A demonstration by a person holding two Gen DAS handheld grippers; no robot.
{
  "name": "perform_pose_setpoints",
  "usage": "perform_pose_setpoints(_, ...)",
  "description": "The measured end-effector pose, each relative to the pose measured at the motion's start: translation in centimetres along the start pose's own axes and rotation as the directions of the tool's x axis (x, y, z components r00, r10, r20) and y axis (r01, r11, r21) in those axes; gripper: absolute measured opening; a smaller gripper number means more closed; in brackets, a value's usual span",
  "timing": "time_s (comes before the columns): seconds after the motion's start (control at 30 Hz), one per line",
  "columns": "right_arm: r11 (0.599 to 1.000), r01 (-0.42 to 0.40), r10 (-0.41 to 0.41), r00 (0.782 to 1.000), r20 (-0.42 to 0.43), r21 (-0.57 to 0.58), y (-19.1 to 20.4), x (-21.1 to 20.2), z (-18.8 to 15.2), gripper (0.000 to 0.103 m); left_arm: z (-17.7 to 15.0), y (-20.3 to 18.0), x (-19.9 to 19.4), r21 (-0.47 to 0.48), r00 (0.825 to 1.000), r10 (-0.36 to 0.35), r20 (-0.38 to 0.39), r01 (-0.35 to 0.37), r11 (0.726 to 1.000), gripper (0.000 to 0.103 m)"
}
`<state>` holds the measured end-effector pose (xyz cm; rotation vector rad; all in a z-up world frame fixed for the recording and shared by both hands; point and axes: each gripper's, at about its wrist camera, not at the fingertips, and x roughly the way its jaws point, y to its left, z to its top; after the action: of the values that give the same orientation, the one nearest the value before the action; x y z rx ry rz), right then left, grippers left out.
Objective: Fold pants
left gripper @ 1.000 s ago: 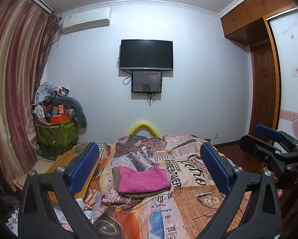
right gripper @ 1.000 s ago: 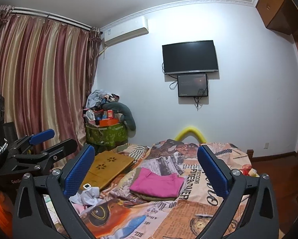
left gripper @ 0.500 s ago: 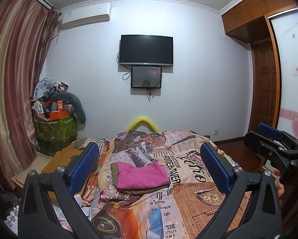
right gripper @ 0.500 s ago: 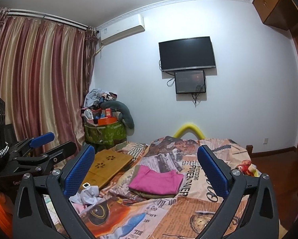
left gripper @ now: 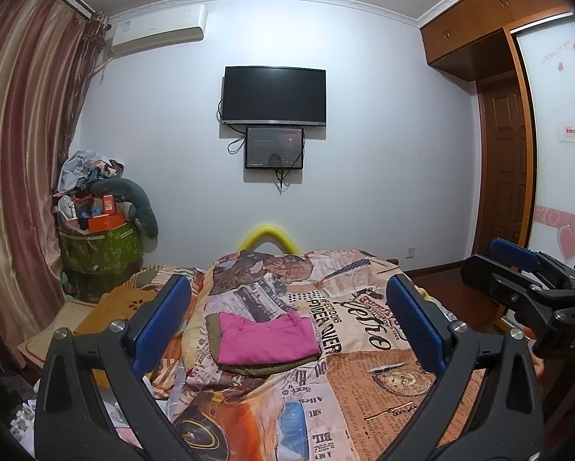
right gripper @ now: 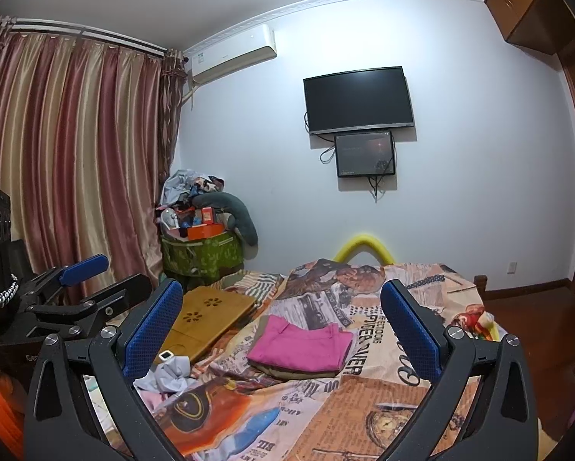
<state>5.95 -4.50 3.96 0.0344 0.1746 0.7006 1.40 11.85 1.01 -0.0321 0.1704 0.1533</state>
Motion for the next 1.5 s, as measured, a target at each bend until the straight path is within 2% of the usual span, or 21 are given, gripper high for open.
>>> perform_pose_setpoints(1.5,1.000,0.004,-0.004,1.000,-0.002,0.006,-0.12,-0.43,-0.08,0.103,-0.19,-0.27,0.64,-0.003,0.999,-0.026,-0.036,0.026,1.000,0.103)
